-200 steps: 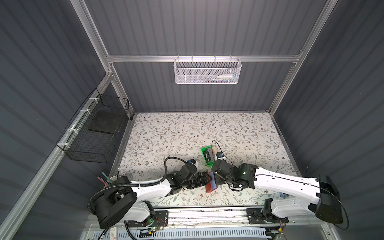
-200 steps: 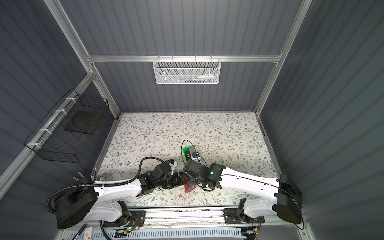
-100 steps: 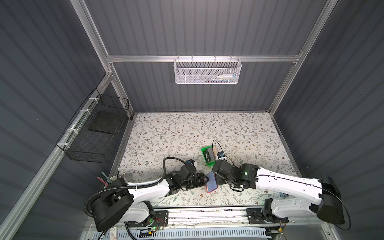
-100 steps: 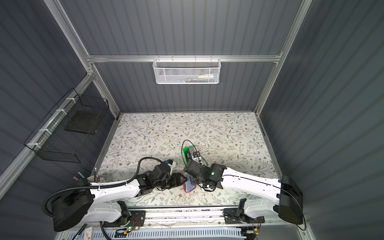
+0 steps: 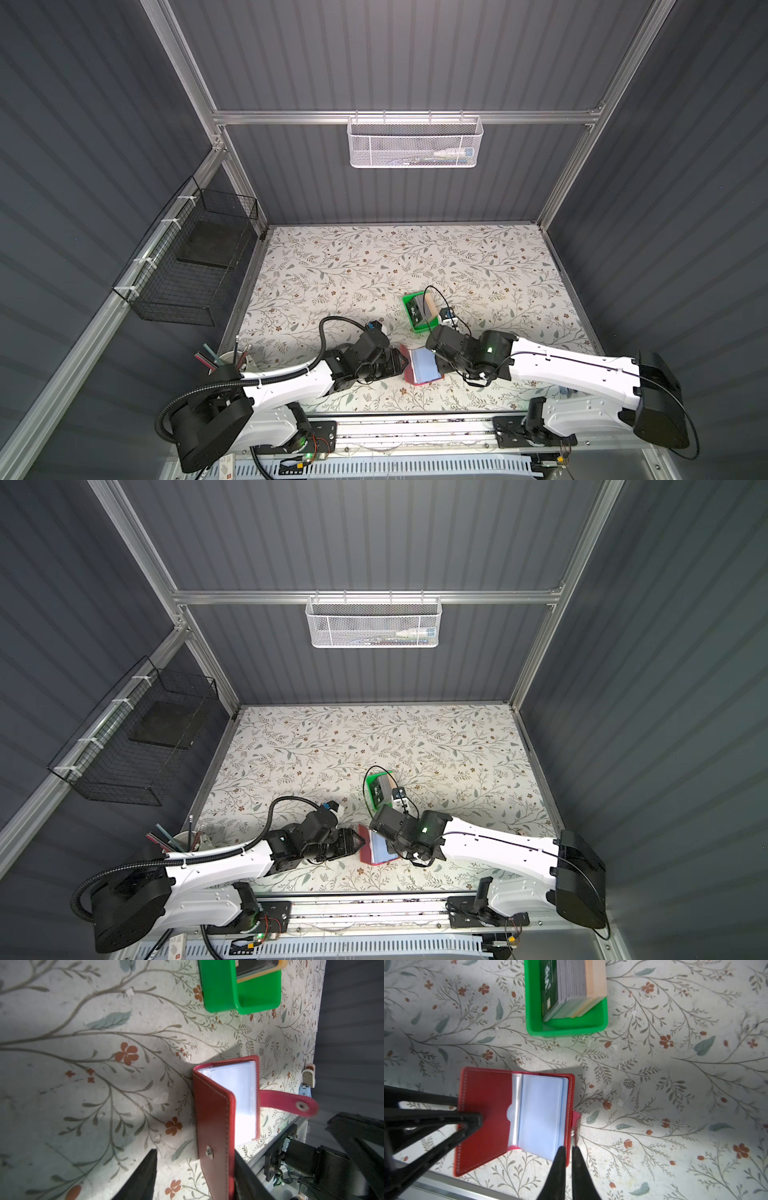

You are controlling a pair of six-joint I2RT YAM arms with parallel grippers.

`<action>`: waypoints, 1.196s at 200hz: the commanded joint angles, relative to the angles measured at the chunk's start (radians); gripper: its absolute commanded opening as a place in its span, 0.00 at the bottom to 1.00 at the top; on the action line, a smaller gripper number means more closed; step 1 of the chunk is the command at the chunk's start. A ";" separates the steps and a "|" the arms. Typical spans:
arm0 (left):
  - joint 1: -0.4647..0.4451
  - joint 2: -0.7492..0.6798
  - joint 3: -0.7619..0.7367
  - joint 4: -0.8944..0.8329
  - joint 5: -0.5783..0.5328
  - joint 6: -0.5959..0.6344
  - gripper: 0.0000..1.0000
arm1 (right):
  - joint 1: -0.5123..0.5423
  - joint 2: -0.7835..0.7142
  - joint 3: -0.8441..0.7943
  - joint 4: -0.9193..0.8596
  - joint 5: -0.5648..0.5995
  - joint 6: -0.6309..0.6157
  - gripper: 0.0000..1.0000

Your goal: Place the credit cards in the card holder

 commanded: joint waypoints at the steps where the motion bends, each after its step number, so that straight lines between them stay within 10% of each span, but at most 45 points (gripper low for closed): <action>1: 0.008 -0.007 -0.006 -0.053 -0.013 0.042 0.55 | 0.004 -0.021 -0.037 -0.013 0.021 0.030 0.15; 72: 0.010 -0.012 0.006 -0.056 -0.013 0.111 0.50 | 0.010 -0.131 -0.156 0.130 -0.058 0.030 0.31; 239: 0.008 0.059 0.024 0.009 -0.043 0.184 0.41 | 0.028 -0.087 -0.251 0.396 -0.151 0.106 0.27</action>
